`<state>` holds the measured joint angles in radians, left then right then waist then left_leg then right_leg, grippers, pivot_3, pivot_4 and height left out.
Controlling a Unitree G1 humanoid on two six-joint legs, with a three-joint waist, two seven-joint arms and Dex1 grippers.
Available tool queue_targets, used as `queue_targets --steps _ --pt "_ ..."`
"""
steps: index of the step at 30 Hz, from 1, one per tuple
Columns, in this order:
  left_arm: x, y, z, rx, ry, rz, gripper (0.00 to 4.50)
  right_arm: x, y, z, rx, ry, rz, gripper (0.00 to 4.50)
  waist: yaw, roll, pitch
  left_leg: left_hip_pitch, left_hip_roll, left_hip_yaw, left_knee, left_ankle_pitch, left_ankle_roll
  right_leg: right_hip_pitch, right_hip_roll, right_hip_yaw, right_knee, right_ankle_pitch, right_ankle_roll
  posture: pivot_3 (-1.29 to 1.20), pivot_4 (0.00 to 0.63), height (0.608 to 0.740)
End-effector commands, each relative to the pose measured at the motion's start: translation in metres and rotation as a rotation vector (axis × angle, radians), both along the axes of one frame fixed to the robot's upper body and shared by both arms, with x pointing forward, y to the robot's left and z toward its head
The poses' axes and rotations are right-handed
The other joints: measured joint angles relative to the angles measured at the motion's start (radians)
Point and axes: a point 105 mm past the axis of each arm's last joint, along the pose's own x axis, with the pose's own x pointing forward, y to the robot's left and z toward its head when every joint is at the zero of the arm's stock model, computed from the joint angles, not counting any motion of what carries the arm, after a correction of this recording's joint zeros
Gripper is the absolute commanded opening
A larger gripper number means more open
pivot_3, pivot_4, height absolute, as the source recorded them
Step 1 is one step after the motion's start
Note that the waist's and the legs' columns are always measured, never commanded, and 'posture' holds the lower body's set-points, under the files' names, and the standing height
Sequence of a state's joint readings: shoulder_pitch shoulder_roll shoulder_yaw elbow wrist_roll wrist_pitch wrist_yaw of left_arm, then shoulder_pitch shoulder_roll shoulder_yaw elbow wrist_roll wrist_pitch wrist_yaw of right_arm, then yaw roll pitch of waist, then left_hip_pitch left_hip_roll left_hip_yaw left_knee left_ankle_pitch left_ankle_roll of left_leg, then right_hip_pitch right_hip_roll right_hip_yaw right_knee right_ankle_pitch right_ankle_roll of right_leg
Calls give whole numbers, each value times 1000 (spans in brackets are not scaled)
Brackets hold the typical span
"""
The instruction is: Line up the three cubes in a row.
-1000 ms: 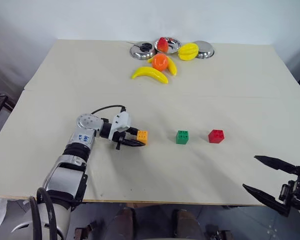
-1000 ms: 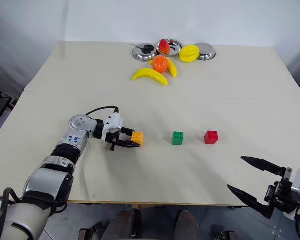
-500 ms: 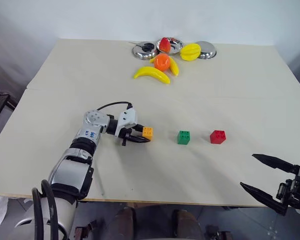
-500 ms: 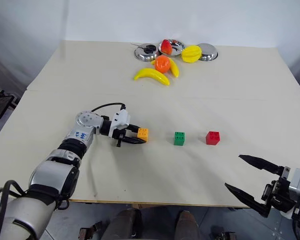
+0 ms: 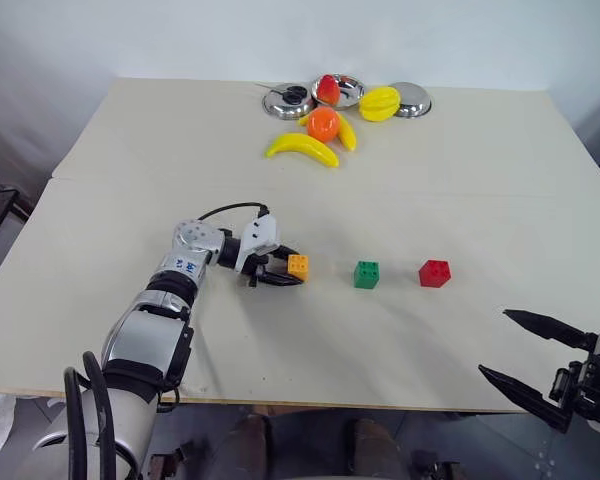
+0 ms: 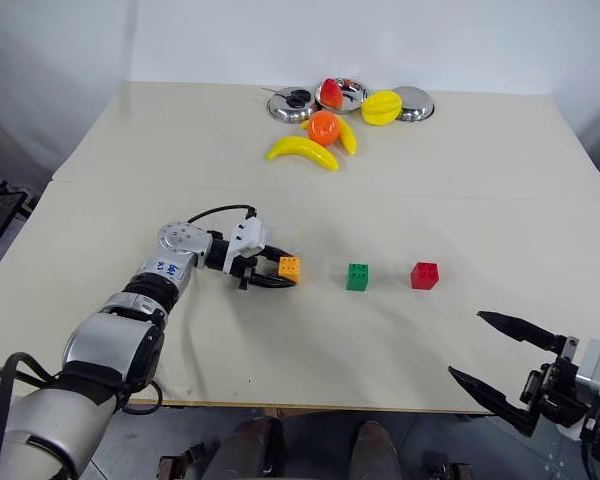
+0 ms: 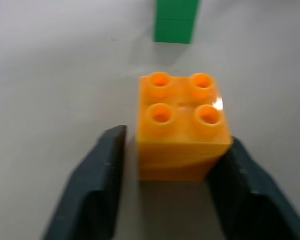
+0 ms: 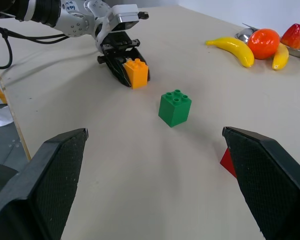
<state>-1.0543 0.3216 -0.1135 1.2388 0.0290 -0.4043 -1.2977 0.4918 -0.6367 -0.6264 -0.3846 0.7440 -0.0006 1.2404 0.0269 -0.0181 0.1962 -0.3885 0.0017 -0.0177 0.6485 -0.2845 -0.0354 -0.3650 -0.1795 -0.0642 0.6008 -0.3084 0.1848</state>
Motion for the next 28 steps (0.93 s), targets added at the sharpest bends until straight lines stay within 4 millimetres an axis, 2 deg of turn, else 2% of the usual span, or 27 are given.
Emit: queue_targets --steps 1,3,4,8,10,13,17,20,22,28 --pt "4 7 16 -60 -39 20 3718 -1 3 3 -6 -22 9 4500 0 0 0 0 0 0 0 0 0 0 0 0 0 0 0 0 150 740" --pt "2 17 19 -76 -39 10 4328 0 3 3 -6 -22 9 4500 -2 0 0 0 0 0 0 0 0 0 0 0 0 0 0 0 150 740" --pt "-1 25 21 -74 -50 -4 4472 1 1 3 -8 -22 10 4500 -4 0 0 0 0 0 0 0 0 -1 0 0 0 0 0 0 150 740" --pt "-12 56 27 -78 -65 -33 4472 3 -5 3 -19 -20 9 4500 -8 0 0 0 0 1 -1 0 0 -1 0 0 1 0 0 0 150 740" --pt "-20 78 26 -46 -86 -27 4472 2 -12 2 -36 -6 10 4500 -5 0 0 0 0 1 -1 0 0 -1 0 0 1 0 0 0 150 740" --pt "-28 100 26 -30 -90 8 4472 1 -22 1 -59 8 13 4500 -3 0 0 0 0 0 0 0 0 -1 0 0 1 0 0 0 150 740" --pt "-39 140 31 -76 -104 156 4472 -1 -44 2 -105 26 -8 4500 -3 0 0 0 0 0 0 0 0 0 0 0 1 0 0 0 150 740" --pt "-55 176 27 -63 -143 317 4472 -8 -68 -10 -175 87 -28 4500 -8 0 0 1 0 0 -1 0 1 0 0 0 1 0 0 0 150 740" --pt "-63 182 25 -66 -147 356 4472 -7 -76 -12 -177 95 -42 4500 -7 0 0 2 1 1 -2 -1 1 0 0 0 0 0 0 0 150 740" --pt "-86 178 17 -88 -121 393 4472 5 -84 -16 -177 76 -67 4500 -2 1 0 4 1 0 0 -1 1 3 0 0 0 1 -1 0 150 740"
